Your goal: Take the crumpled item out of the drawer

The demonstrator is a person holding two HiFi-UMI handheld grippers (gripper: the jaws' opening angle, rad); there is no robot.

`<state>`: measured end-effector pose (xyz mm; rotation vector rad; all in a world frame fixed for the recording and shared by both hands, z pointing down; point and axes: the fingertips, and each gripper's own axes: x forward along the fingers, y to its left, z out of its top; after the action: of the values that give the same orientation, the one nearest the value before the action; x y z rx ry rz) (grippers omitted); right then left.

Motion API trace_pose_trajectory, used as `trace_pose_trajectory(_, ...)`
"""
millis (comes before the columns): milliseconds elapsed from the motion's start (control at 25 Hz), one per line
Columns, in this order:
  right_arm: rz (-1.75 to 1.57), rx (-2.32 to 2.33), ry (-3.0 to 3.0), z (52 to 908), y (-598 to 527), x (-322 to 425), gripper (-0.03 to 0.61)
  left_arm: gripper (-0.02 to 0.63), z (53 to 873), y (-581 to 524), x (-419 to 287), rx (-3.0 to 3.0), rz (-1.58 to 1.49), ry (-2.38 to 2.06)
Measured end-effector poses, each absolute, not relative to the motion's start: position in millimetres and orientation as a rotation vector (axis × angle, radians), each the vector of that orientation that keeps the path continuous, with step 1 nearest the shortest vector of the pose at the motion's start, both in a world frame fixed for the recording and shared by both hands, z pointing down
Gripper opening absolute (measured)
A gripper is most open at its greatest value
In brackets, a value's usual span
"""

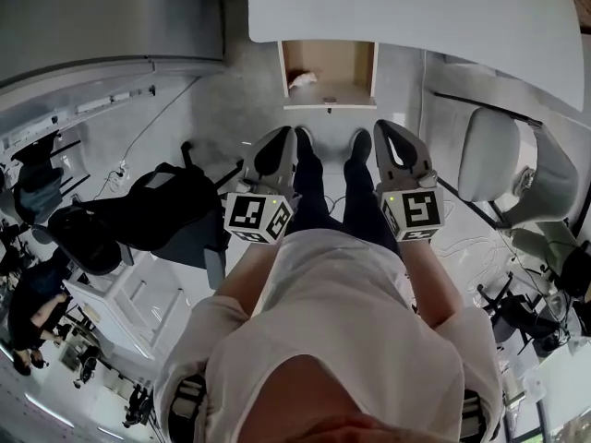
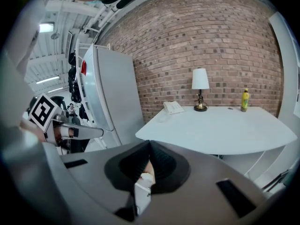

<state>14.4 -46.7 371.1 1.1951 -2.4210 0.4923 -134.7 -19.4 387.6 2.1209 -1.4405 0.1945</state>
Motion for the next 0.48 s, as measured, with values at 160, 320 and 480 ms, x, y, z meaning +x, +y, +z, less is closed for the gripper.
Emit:
trace_pose_trajectory(160, 0.515, 1.203, -2.401, 385.3, -48.7, 17.2, 0.008, 0.009, 399.3, -20.8, -134.5, 2.109, 0.2, -1.438)
trace_pose_trajectory(320, 0.526, 1.226, -2.379, 398.1, -51.4, 23.8, 0.008, 0.009, 405.5, -16.9, -136.6, 2.118, 0.218, -1.478)
trace_pose_trajectory(480, 0.532, 1.24, -2.374, 406.0, -53.3, 26.0, 0.008, 0.009, 416.5, -11.9, -138.6, 2.102, 0.227, -1.48)
